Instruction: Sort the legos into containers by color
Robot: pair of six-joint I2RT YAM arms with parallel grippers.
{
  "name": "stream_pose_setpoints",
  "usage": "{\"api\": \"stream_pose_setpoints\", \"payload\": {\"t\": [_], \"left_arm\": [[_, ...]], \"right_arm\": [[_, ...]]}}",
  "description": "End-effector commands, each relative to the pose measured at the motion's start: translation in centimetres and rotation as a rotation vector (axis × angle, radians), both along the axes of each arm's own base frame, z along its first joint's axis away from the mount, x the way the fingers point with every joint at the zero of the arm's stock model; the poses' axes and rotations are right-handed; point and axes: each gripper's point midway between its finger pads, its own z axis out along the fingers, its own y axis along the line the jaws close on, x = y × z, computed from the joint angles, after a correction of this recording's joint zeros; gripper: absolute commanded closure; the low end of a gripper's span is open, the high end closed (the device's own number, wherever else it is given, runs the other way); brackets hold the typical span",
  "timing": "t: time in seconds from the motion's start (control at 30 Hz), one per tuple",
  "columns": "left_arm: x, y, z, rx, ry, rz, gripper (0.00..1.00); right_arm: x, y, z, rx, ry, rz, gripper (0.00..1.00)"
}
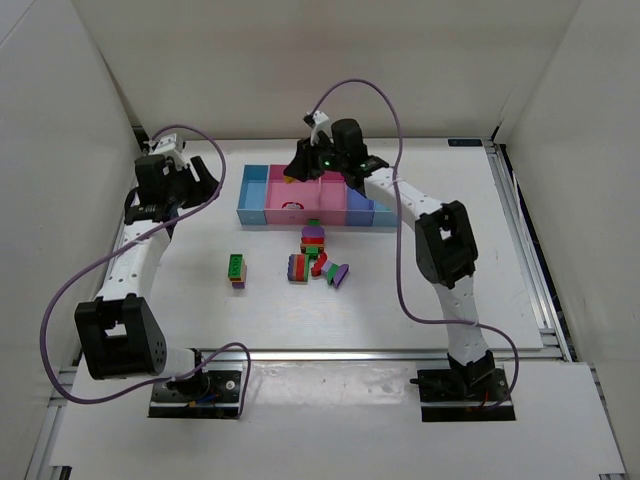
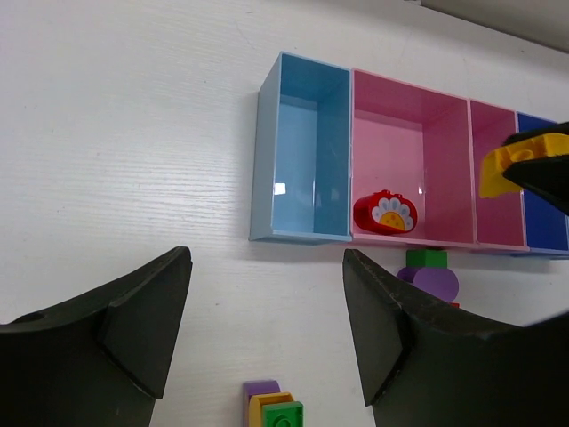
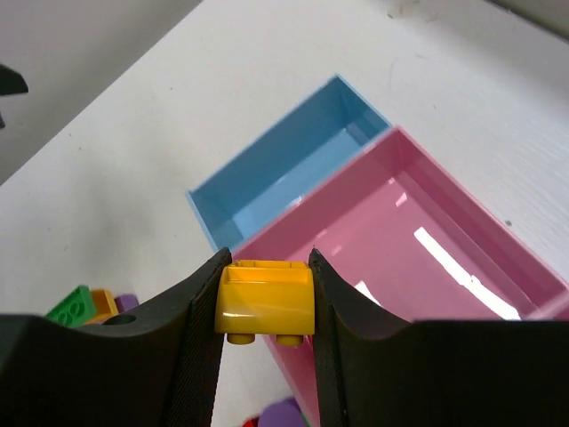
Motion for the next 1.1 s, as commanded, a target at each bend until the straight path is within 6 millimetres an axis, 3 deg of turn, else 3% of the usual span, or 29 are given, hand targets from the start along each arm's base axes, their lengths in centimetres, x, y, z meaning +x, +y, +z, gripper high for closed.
{"api": "stream_pose_setpoints", "payload": {"t": [0.0,0.03,0.2,0.33,0.37,0.5,0.9,1.07], "left_arm": [[-0.7,0.1,1.6,-0.023,-0.038,0.008,0.21],[-0.8,0.1,1.5,-0.024,-0.037,0.007,0.21],[-0.8,0.4,1.5,-0.028,-0.04,0.009,0.21],[-0.8,0.6,1.5,-0.033,-0.04,0.013,0.21],[-0.8,0.6,1.4,-0.033,-0.039,0.011,0.21],[-1.0,0.8,1.5,-0.035,-0.043,0.018,0.21],[-1.2,1.4,1.4,-0.039,-0.04,0.033,0.21],[-1.0,1.4,1.3,-0.042,-0.039,0.031,0.2]], "right_arm": [[0.7,3.6,3.4,0.108,-0.098,0.027,1.0],[0.9,4.2,2.2,0.091,-0.1,0.032,1.0],[0.8,7.2,1.4,0.047,-0.141,0.024,1.0],[1.0,8.6,0.9,0.029,-0.169,0.004,1.0],[0.9,9.1,1.5,0.041,-0.18,0.009,1.0],[0.9,10.4,0.3,0.024,-0.182,0.01,1.0],[1.8,12.0,-3.0,-0.022,-0.19,0.007,0.95],[1.8,12.2,-3.8,-0.03,-0.176,0.018,0.87]]}}
